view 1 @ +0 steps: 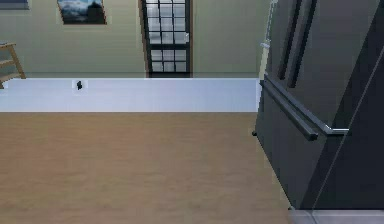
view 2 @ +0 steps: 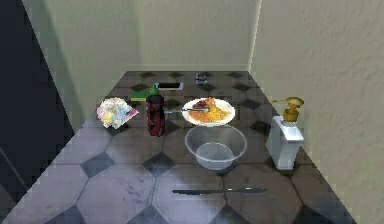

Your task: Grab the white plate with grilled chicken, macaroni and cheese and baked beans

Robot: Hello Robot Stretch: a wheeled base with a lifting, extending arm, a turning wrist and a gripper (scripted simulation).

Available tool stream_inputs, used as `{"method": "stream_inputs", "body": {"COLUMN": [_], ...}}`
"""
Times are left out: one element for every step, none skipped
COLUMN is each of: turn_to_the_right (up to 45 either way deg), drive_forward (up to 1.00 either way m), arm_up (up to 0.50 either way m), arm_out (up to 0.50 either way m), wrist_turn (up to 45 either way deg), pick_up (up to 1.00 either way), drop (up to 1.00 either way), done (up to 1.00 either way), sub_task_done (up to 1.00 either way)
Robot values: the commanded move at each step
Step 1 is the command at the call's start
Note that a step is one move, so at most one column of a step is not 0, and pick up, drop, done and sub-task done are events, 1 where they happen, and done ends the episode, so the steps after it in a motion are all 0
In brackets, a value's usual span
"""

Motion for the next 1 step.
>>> {"method": "stream_inputs", "body": {"turn_to_the_right": [0.0], "drive_forward": [0.0], "arm_up": [0.5], "arm_out": [0.0], "wrist_turn": [0.0], "pick_up": [0.0], "drop": [0.0], "done": [0.0], "sub_task_done": [0.0]}}
